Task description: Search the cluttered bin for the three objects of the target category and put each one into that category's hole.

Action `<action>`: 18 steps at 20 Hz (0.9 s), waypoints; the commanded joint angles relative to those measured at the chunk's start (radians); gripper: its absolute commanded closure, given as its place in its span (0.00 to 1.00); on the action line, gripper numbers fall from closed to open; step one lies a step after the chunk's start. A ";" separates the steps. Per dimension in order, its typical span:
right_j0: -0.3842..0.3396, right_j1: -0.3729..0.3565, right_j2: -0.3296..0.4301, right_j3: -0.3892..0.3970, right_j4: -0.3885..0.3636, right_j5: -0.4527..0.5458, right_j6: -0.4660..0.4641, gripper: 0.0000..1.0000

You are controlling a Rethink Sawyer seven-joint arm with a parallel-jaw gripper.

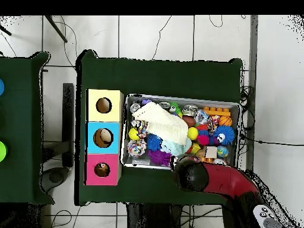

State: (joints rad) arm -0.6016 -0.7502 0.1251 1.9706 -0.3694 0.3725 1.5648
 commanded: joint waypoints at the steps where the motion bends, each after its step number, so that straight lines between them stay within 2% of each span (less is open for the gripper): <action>1: -0.176 -0.021 0.219 0.056 -0.100 0.110 -0.269 0.00; 6: -0.186 -0.006 0.241 0.026 -0.122 0.148 -0.229 0.00; 11: -0.199 0.065 0.268 -0.070 -0.151 0.204 -0.215 0.00; 18: -0.223 0.142 0.303 -0.164 -0.187 0.256 -0.228 0.00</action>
State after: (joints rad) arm -0.8060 -0.6879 0.3098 1.9475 -0.4935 0.5194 1.5645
